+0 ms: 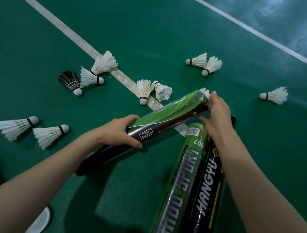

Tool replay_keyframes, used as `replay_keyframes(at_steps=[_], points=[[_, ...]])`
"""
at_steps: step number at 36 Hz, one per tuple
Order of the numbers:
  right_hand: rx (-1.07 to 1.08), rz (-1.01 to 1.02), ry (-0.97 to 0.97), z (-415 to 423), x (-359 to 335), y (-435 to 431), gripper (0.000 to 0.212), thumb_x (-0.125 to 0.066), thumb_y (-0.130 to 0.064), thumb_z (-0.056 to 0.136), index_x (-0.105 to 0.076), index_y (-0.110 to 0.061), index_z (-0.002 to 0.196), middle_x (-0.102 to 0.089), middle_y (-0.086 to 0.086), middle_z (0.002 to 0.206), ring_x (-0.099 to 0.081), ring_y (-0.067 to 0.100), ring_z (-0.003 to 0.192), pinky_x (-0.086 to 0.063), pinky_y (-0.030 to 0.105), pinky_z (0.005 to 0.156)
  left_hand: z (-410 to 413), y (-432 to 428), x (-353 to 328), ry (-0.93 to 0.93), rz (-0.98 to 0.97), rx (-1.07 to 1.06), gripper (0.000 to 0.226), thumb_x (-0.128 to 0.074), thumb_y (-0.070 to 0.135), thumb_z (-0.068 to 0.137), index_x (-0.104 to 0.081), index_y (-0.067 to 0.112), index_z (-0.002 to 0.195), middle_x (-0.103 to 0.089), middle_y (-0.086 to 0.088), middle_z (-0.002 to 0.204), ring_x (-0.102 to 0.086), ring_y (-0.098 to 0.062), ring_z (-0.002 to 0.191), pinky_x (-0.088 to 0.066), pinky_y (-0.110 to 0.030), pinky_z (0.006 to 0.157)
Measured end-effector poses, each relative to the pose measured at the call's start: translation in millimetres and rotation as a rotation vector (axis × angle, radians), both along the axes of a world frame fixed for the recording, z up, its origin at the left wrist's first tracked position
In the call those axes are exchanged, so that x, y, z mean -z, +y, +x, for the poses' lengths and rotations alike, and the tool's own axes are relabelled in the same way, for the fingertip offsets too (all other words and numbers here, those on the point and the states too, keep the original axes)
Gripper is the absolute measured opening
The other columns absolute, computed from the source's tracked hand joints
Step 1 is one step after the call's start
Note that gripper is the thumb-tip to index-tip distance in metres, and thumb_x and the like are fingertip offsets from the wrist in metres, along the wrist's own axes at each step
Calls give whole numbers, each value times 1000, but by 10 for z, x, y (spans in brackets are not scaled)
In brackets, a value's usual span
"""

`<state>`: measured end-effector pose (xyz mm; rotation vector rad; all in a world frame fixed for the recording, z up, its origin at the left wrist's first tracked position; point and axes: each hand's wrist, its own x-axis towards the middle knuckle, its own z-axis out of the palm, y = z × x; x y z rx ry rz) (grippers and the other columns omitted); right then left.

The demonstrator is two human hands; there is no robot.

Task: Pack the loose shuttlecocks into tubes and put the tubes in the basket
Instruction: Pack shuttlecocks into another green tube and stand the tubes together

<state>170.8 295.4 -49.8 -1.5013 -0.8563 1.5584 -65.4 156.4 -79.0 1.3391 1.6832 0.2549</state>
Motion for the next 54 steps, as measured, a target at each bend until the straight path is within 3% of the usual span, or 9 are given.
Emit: replay_keyframes(at_steps=[9,14,19,24,32,37,45,51,54], points=[[249,99,-246,264,13,179,25,-44,-33,99,-48,-22,78,-61,-3,84,-53,13,77,-41,30,75,-91,-88,-27,61,-31,7,71,-79,27,71,-37,31,128,-61,3,103,-62,-15,86,-53,-31,77],[-97,92,-334,113,52,-88,20,-41,-28,102,-55,-15,96,-59,-1,88,-54,11,77,-43,24,66,-89,-61,-16,74,11,-129,75,-80,30,71,-36,26,132,-60,1,102,-62,-16,86,-53,-34,80],[-459,146,-559,-123,131,-328,22,-44,-33,100,-59,-20,90,-63,2,91,-59,23,84,-50,34,76,30,7,-47,77,82,-244,82,-82,32,69,-35,22,136,-58,-4,112,-59,-18,89,-45,-29,75],[-563,307,-708,-117,15,-446,25,-47,-30,99,-57,-20,119,-55,-4,126,-50,13,114,-38,33,100,116,13,-106,134,104,-216,83,-82,36,68,-36,21,135,-58,-4,111,-58,-22,93,-49,-33,81],[-593,625,-784,346,-206,-955,14,-57,-18,93,-47,-10,101,-45,-1,95,-44,13,86,-41,27,79,340,-127,-390,301,105,-6,78,-76,44,66,-35,25,130,-57,-3,104,-57,-21,88,-50,-36,79],[-421,659,-730,651,-238,-1238,18,-62,-10,89,-45,-15,93,-40,-12,86,-42,2,77,-37,12,75,618,-317,-571,359,136,155,78,-73,48,64,-34,31,129,-55,-1,107,-55,-22,91,-50,-39,82],[-2,369,-632,1302,5,-1870,18,-54,-10,93,-39,-15,101,-48,10,101,-49,14,83,-42,15,72,1132,-494,-638,387,128,282,85,-73,47,66,-29,33,138,-53,-1,111,-54,-25,98,-47,-36,83],[-98,30,-790,1575,238,-2192,14,-44,-3,93,-41,-4,106,-40,10,109,-43,16,86,-32,18,72,1387,-562,-514,386,128,360,81,-74,47,66,-34,33,135,-55,-2,113,-52,-21,94,-44,-34,77],[-582,-233,-976,1739,307,-2238,21,-45,-6,91,-45,-5,112,-45,15,118,-49,25,96,-40,31,76,1484,-553,-490,392,147,387,86,-75,46,68,-30,32,140,-54,-4,117,-49,-20,93,-43,-34,80]])
